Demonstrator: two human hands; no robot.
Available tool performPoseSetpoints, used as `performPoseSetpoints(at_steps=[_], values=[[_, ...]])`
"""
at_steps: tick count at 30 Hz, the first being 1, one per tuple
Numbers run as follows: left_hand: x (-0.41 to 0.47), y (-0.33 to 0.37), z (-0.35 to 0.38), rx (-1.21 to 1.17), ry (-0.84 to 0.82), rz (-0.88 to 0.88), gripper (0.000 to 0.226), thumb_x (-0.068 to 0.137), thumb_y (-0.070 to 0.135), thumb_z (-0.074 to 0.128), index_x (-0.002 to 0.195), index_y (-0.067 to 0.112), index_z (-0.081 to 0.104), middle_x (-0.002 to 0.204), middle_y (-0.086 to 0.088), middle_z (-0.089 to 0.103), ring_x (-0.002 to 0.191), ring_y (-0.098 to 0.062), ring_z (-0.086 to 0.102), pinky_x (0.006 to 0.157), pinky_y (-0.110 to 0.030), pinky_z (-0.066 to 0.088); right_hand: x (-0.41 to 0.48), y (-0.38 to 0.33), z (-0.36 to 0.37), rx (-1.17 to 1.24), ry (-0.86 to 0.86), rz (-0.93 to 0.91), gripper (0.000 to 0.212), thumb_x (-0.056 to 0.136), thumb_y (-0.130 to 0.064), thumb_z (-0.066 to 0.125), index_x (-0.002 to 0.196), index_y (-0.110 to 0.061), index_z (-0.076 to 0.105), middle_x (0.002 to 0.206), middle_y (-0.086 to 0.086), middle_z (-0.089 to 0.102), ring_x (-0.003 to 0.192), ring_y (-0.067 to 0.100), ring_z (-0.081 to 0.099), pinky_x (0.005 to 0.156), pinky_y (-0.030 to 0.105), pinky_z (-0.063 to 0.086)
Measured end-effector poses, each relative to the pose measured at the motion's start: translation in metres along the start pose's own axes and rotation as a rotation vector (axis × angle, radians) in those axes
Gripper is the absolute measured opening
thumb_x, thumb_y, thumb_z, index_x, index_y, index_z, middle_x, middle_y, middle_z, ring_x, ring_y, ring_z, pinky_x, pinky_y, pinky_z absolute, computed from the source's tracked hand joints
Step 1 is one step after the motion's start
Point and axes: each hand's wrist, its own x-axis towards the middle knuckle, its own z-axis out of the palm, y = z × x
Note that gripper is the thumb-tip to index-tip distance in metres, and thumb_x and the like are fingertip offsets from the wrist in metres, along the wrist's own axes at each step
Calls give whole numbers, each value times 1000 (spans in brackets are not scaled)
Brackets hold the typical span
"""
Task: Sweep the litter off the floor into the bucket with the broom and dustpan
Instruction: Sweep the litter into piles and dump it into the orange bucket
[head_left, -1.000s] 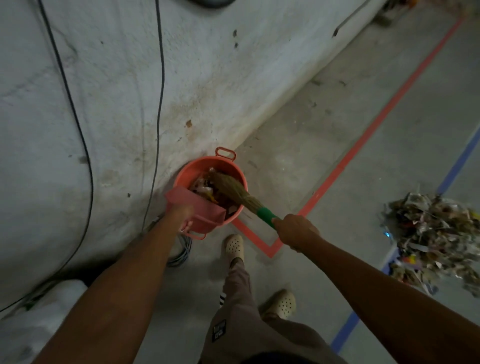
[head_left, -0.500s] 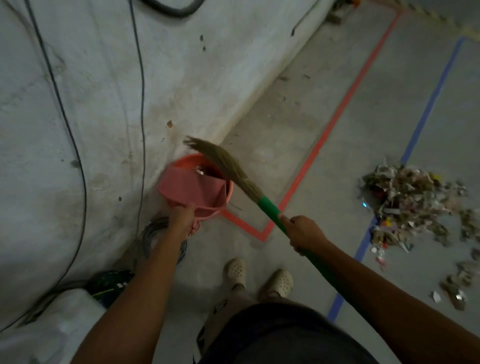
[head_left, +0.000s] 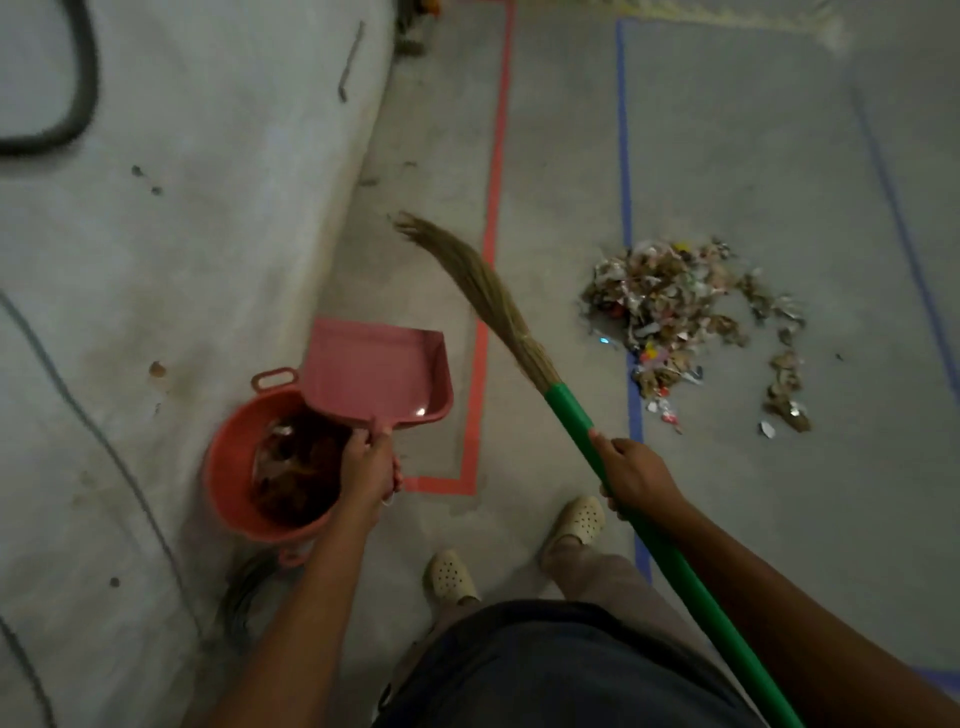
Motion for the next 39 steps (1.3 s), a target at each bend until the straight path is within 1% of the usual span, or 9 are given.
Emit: performPoseSetpoints(at_steps=[3, 5, 11, 17, 20, 23, 27, 33, 39], values=[[16, 40, 45, 75, -41, 58, 49, 102, 51, 46, 84, 7, 51, 56, -11, 49, 34, -17, 44, 35, -21, 33, 11, 15, -33, 137, 62, 37, 47, 103, -57, 39, 94, -15, 59, 78, 10, 65, 60, 20, 61, 58, 33, 54], [24, 66, 81, 135, -61, 83, 47, 101, 50, 47, 79, 9, 50, 55, -10, 49, 34, -20, 45, 34, -21, 31, 23, 26, -57, 189, 97, 57, 48, 103, -56, 38, 95, -14, 60, 77, 10, 64, 59, 19, 60, 55, 31, 52], [36, 129, 200, 239, -181, 111, 41, 99, 47, 49, 83, 9, 53, 59, -9, 52, 39, -20, 47, 36, -21, 32, 72, 58, -134, 314, 129, 139, 51, 103, -56, 39, 102, -11, 63, 78, 10, 63, 59, 19, 59, 51, 28, 50], [42, 176, 319, 338, -255, 127, 43, 96, 43, 55, 75, 7, 56, 57, -10, 55, 37, -20, 49, 39, -23, 35, 112, 82, -214, 405, 161, 178, 50, 103, -56, 39, 100, -12, 62, 76, 10, 64, 58, 18, 59, 52, 29, 52], [40, 200, 373, 356, -299, 163, 41, 96, 41, 57, 78, 4, 58, 57, -11, 54, 37, -20, 47, 35, -20, 32, 129, 88, -253, 425, 209, 181, 49, 103, -55, 40, 96, -13, 62, 73, 10, 65, 56, 19, 60, 55, 31, 53], [39, 222, 423, 372, -367, 179, 41, 96, 42, 58, 77, 6, 57, 57, -12, 53, 36, -19, 45, 33, -18, 30, 143, 91, -286, 473, 263, 224, 49, 103, -55, 41, 95, -12, 63, 73, 10, 65, 56, 19, 60, 51, 29, 51], [54, 247, 482, 406, -450, 196, 44, 95, 46, 60, 72, 8, 55, 55, -11, 53, 35, -19, 44, 33, -19, 30, 166, 91, -321, 553, 324, 298, 49, 103, -54, 42, 99, -10, 63, 76, 11, 64, 58, 19, 58, 53, 30, 50], [85, 283, 569, 441, -602, 193, 47, 97, 42, 60, 64, 8, 53, 51, -12, 49, 31, -17, 40, 33, -20, 30, 197, 86, -358, 631, 434, 408, 51, 103, -53, 42, 101, -7, 62, 77, 12, 64, 59, 20, 58, 54, 31, 50], [100, 318, 638, 514, -710, 160, 40, 96, 36, 60, 71, 6, 56, 56, -14, 48, 31, -17, 37, 32, -20, 26, 213, 82, -389, 726, 510, 514, 48, 103, -52, 44, 100, -7, 61, 74, 11, 63, 57, 21, 57, 51, 28, 48]])
